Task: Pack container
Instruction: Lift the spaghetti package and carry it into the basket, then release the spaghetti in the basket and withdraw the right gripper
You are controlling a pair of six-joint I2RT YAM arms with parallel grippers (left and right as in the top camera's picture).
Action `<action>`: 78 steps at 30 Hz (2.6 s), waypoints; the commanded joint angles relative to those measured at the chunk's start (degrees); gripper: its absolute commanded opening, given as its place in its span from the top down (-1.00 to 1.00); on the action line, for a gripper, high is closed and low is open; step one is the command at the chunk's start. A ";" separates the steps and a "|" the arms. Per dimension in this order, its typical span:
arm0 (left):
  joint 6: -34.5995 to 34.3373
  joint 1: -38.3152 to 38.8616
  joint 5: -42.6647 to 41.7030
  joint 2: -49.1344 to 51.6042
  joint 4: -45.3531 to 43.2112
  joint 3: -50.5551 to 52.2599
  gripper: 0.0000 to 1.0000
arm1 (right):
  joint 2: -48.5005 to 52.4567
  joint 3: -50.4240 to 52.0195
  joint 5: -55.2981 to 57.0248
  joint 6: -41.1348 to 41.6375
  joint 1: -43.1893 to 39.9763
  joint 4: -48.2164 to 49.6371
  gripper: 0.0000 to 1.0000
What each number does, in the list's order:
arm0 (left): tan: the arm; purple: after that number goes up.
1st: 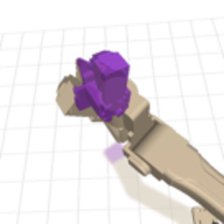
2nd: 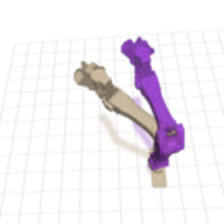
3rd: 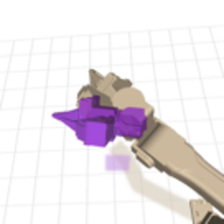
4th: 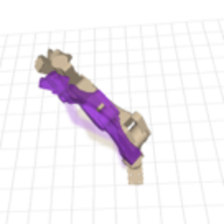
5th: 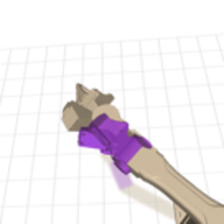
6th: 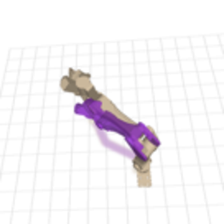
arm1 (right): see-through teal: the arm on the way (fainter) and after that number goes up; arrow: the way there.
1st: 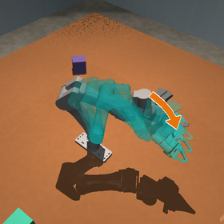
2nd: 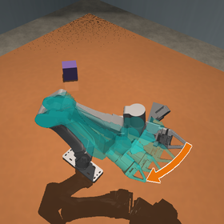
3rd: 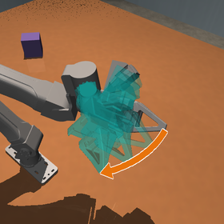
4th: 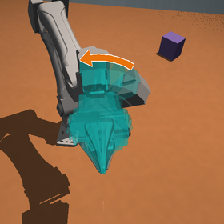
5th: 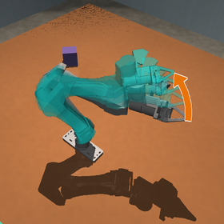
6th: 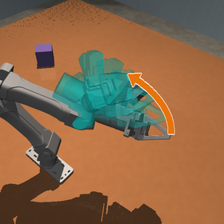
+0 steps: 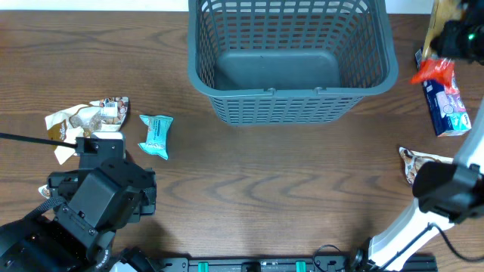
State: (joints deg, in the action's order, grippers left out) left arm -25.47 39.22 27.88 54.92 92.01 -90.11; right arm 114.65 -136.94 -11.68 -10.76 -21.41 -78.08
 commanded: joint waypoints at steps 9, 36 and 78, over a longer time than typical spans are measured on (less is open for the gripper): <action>-0.04 0.07 1.31 0.04 0.52 -0.76 -0.97 | -15.89 -2.93 -22.34 2.56 0.13 12.83 0.97; -0.04 0.07 1.31 0.04 0.52 -0.76 -0.97 | -3.08 -2.86 -12.09 3.65 21.51 9.84 0.97; -0.04 0.07 1.31 0.04 0.52 -0.76 -0.97 | 2.69 9.35 -5.18 0.81 21.99 2.25 0.97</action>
State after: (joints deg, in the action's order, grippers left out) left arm -25.47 39.22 27.88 54.92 92.03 -90.11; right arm 118.67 -126.96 -15.42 -9.04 -0.08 -76.47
